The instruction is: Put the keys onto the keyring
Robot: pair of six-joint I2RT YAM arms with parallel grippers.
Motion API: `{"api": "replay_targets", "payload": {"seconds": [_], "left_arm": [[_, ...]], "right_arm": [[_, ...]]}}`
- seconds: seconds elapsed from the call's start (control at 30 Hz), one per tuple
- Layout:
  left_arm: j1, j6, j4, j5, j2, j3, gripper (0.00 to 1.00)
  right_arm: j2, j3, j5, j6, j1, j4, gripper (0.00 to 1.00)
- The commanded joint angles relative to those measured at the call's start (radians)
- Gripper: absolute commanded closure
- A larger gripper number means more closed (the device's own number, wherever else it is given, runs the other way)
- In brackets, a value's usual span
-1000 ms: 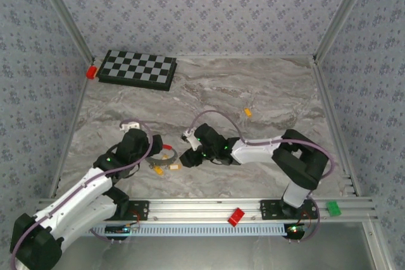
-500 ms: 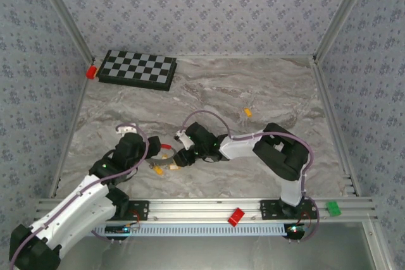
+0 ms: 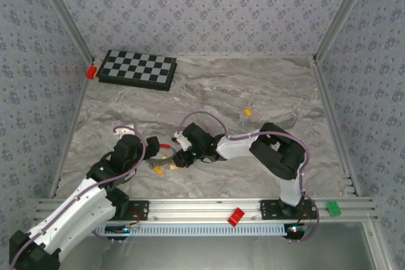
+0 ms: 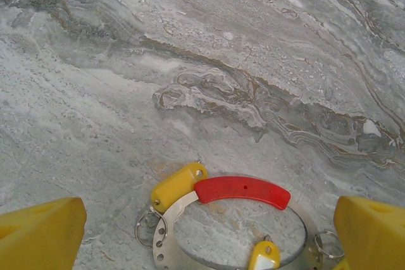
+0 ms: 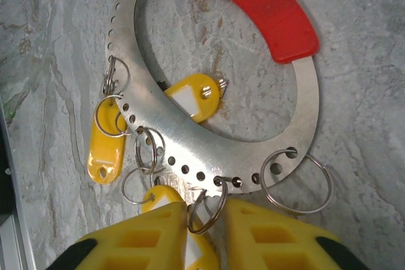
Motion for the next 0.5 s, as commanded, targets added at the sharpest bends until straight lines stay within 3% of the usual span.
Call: {"api": "replay_targets", "payload": {"seconds": [0.0,0.1,0.23,0.47], "left_arm": [[-0.004,-0.009,-0.019,-0.018,-0.016,-0.008,0.0],[-0.004,-0.009,-0.02,-0.014,-0.022,-0.006,0.0],[-0.005,-0.009,-0.015,-0.003,-0.031,0.0,0.0],[-0.005,0.028,0.063,0.046,-0.023,0.021,0.0]], "right_arm": [[0.02,0.03,0.007,-0.012,0.007,-0.043,0.83],[0.004,0.021,0.025,-0.017,0.007,-0.046,0.94],[-0.047,-0.011,0.066,-0.028,0.006,-0.038,0.99],[-0.181,-0.061,0.134,-0.086,-0.025,-0.044,1.0]]}}
